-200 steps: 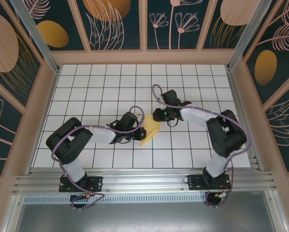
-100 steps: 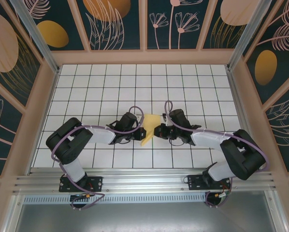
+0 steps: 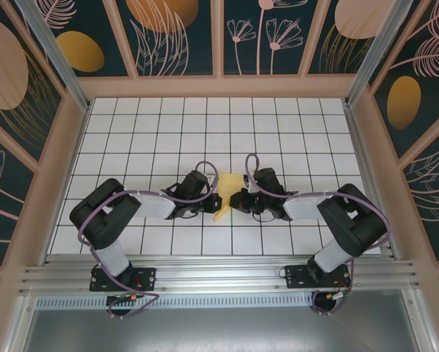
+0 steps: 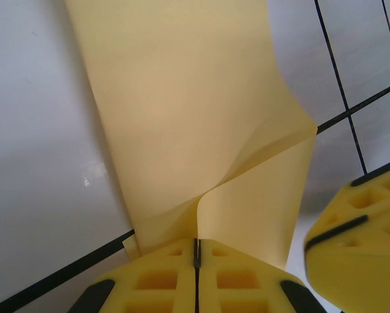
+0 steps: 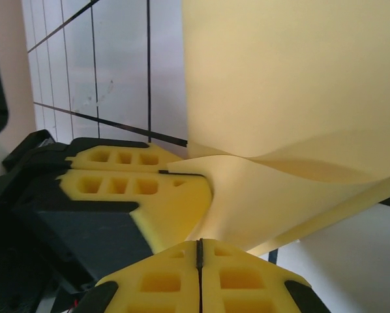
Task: Fold a paper plane with a square sheet of paper (pick it up from the middle)
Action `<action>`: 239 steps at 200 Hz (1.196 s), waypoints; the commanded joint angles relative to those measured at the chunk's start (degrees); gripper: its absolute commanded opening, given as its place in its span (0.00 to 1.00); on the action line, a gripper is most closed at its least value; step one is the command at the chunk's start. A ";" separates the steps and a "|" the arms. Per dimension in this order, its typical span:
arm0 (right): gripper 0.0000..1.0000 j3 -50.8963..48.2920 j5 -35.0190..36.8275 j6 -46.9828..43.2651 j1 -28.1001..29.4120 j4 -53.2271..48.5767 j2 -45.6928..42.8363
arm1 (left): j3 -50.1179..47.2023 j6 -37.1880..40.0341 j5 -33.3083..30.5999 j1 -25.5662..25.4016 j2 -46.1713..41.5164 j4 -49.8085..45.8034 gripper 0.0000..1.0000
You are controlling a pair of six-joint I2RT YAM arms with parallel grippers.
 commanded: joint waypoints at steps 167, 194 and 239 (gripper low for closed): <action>0.09 0.46 0.76 -0.11 -1.03 1.26 5.20 | -2.86 -1.16 -2.59 0.11 -0.58 -1.47 0.08; 0.10 0.42 -0.35 0.22 -2.58 1.37 1.39 | -2.88 -1.01 -2.61 0.16 -0.67 -1.78 0.08; 0.10 0.93 -4.05 0.26 -4.35 3.11 1.76 | -2.78 -0.99 -2.53 0.16 -0.74 -1.62 0.07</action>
